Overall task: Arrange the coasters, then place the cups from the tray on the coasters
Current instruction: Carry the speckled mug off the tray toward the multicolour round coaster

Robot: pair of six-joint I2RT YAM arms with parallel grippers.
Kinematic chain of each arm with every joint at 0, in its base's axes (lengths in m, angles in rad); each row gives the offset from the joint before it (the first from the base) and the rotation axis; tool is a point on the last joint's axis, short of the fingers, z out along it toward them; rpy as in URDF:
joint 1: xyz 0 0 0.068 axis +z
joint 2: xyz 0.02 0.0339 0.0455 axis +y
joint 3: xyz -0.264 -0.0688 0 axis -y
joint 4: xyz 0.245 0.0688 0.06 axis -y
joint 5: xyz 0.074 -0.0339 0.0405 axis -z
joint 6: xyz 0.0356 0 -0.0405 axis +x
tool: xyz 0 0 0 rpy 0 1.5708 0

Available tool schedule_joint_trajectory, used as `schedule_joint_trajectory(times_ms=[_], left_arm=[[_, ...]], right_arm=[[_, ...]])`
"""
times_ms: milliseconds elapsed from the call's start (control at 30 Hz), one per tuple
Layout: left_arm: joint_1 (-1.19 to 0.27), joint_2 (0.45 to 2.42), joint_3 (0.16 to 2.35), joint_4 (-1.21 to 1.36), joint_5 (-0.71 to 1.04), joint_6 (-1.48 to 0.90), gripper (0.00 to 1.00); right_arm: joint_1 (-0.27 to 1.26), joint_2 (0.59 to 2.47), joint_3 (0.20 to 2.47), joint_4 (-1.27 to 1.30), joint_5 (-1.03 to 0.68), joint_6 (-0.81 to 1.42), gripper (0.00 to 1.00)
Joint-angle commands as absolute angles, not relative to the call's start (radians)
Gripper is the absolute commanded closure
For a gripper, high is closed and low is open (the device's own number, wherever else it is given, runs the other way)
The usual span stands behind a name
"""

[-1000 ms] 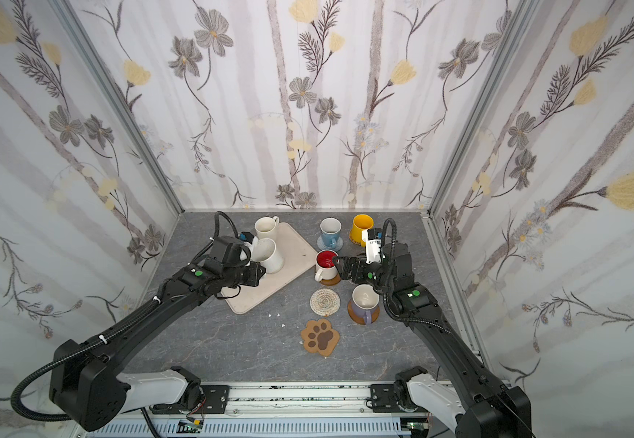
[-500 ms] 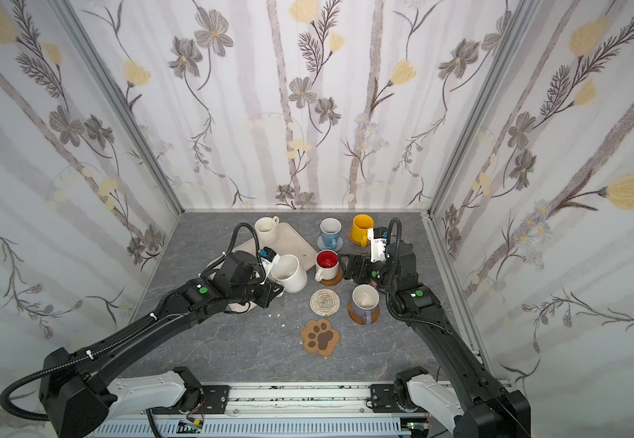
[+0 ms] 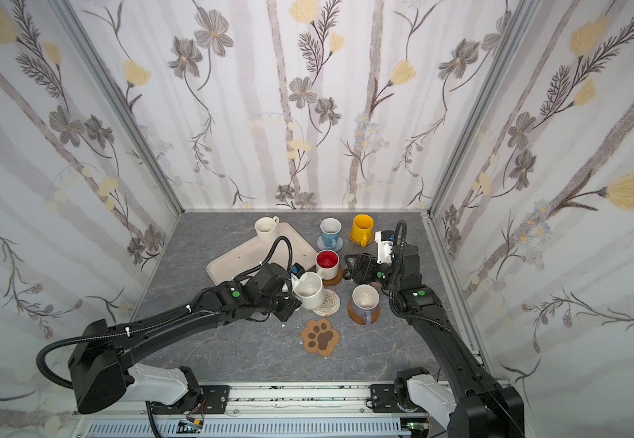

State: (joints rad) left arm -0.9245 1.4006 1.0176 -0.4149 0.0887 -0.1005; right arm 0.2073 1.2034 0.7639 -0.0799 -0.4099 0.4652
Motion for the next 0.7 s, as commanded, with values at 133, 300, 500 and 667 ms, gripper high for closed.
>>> schedule_joint_trajectory(times_ms=[133,300,500,667], left_arm=[[-0.942,1.485,1.066,-0.298,0.034,-0.070,1.00],[-0.952,1.533,1.099,-0.287,0.037,-0.065,1.00],[-0.957,1.589,1.122,-0.273,0.037,-0.062,1.00],[-0.958,1.624,1.125,-0.256,0.031,-0.060,1.00]], right_arm=[[0.186,1.201,0.714,-0.008,-0.446,0.475,0.00],[0.173,1.200,0.702,-0.002,-0.455,0.472,0.00],[0.150,1.197,0.693,0.003,-0.459,0.468,0.00],[0.135,1.193,0.681,0.011,-0.467,0.468,0.00]])
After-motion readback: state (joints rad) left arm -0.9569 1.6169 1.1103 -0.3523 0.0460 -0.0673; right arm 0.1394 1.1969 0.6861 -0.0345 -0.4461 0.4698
